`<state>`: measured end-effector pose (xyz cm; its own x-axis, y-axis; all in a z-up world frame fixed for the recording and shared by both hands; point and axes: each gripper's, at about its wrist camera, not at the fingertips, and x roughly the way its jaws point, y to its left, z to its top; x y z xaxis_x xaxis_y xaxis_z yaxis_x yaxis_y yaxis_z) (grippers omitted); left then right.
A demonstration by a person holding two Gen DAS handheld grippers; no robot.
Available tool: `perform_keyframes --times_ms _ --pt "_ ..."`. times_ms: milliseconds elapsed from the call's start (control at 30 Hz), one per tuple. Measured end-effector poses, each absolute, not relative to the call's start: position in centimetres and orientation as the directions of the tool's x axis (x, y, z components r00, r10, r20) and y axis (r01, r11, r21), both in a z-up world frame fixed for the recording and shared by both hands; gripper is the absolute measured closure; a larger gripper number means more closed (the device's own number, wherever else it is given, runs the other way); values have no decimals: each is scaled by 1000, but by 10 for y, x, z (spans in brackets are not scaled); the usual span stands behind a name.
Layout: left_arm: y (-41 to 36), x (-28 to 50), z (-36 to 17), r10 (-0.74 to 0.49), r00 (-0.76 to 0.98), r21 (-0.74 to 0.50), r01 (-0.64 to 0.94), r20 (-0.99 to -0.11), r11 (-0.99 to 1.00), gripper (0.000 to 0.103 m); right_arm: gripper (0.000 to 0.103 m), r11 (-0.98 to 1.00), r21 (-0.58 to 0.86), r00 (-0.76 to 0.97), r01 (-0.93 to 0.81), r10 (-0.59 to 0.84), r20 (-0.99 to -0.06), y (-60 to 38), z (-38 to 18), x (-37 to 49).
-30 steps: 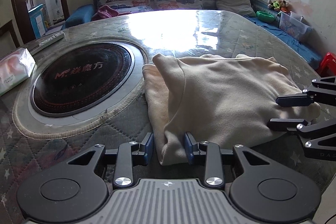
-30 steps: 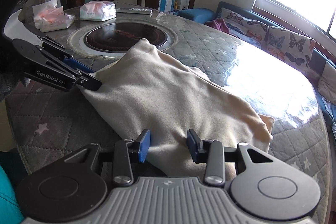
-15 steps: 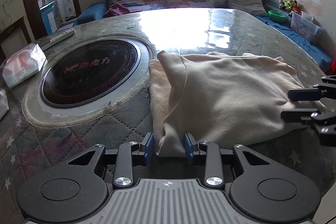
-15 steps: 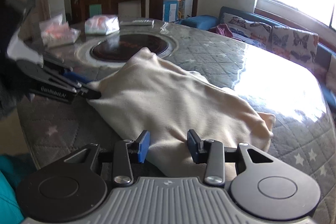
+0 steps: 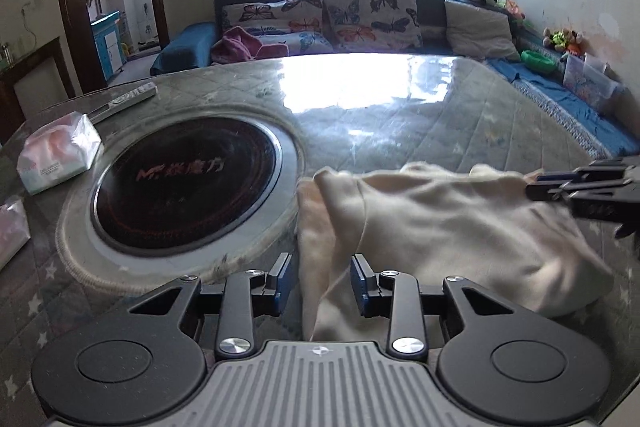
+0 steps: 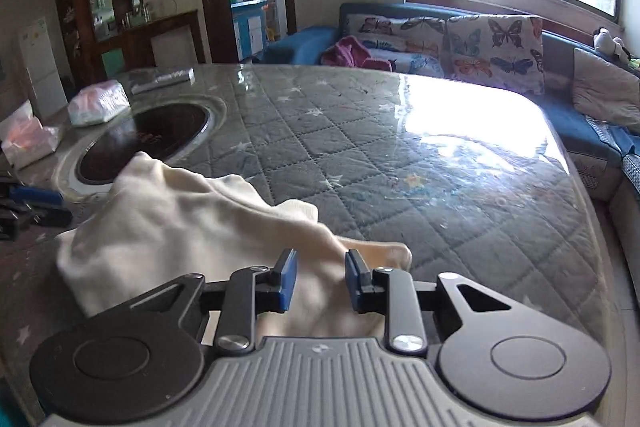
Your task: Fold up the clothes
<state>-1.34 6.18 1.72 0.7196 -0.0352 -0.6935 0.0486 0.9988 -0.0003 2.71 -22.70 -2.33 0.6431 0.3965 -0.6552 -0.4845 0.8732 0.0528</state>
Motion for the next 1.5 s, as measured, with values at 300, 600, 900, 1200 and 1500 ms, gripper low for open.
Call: perform_keyframes --times_ms 300,600,900,1200,1500 --pt "36 47 9 -160 718 -26 193 -677 981 72 84 895 -19 650 -446 309 -694 -206 -39 69" --pt "61 77 -20 -190 687 -55 213 -702 975 74 82 925 -50 689 -378 245 -682 -204 -15 57" --pt "72 82 -22 -251 678 -85 268 -691 960 74 82 941 -101 668 -322 151 -728 -202 -12 -9" --pt "78 83 -23 -278 671 -106 286 -687 952 71 80 996 -12 715 -85 53 -697 -220 -20 -28" --pt "82 84 -25 -307 663 -115 317 -683 941 71 81 998 -37 687 -55 11 -727 -209 -28 -35"
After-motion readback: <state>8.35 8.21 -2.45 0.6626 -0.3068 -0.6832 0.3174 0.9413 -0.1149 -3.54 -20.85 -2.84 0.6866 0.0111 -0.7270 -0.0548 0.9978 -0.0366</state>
